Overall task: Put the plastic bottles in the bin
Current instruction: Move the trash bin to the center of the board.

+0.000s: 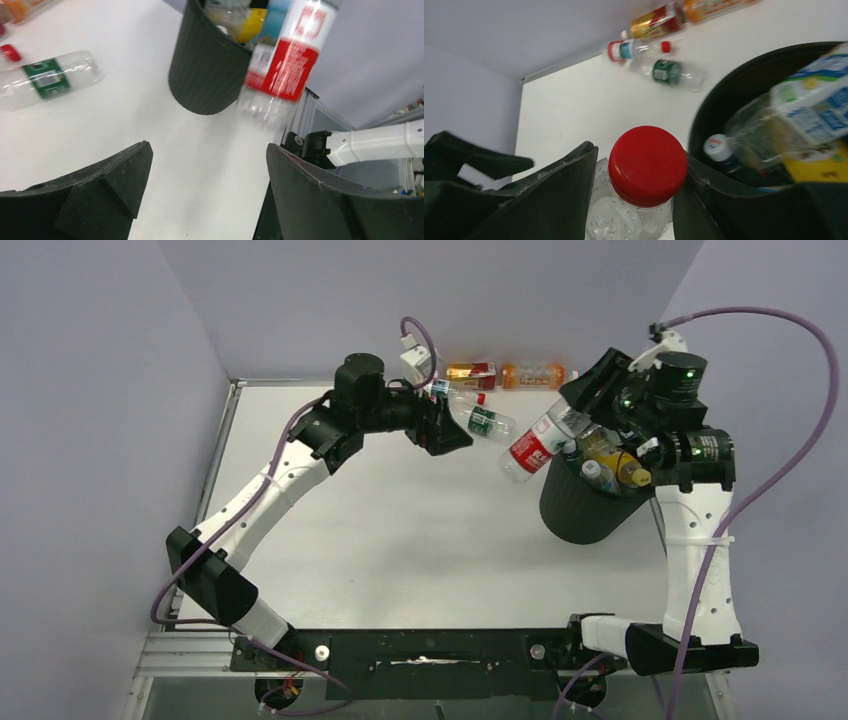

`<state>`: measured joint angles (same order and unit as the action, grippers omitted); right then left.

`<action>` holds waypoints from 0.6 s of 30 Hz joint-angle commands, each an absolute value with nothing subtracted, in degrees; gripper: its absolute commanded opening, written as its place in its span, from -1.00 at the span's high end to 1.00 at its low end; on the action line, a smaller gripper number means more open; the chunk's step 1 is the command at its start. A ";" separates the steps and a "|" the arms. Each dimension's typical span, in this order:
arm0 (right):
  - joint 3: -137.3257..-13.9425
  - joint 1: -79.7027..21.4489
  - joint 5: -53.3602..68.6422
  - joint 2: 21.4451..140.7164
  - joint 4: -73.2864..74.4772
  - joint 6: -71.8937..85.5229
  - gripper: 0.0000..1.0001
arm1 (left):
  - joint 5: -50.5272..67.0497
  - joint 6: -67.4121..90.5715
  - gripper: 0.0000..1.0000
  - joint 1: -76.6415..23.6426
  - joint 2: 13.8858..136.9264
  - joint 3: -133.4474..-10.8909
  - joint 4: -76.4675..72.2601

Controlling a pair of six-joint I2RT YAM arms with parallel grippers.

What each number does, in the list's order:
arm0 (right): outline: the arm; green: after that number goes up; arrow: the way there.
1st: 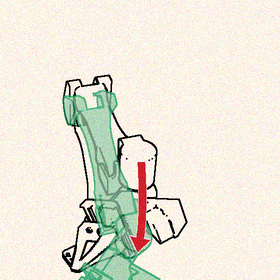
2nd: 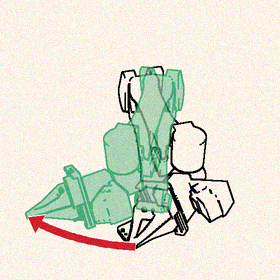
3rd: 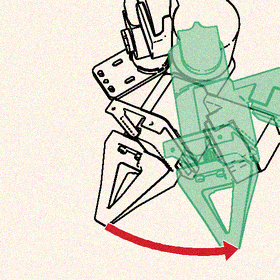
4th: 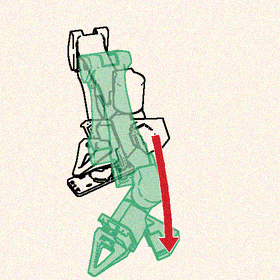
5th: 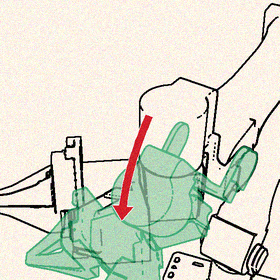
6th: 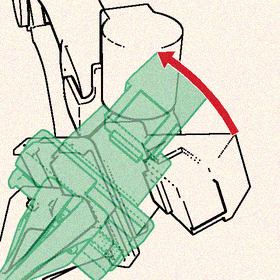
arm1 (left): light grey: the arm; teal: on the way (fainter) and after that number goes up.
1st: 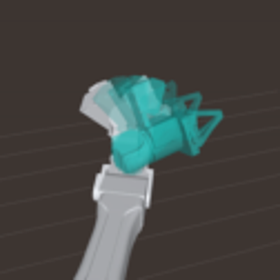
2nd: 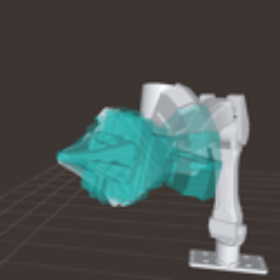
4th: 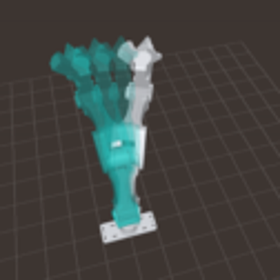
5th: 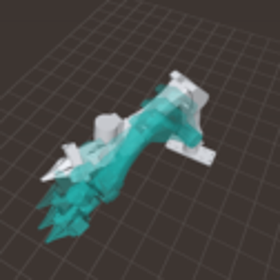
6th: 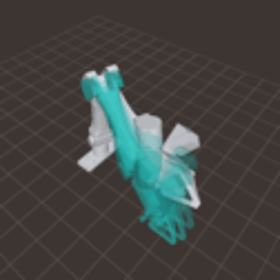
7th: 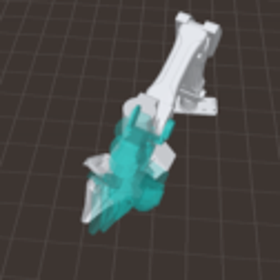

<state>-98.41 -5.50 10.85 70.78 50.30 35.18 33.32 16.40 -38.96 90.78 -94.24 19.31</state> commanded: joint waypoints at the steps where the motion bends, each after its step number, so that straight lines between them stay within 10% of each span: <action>1: -107.35 1.51 3.44 71.37 54.99 29.99 0.19 | 35.68 17.86 -0.70 -34.65 85.20 -93.03 16.38; 18: -112.55 2.46 -38.51 65.27 55.89 21.78 0.13 | 41.71 15.49 -0.71 -29.27 78.95 -84.61 18.73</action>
<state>-114.83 2.26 -26.06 66.13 58.35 24.75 37.93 17.06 -30.46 81.73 -85.60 19.77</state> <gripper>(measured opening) 0.495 0.854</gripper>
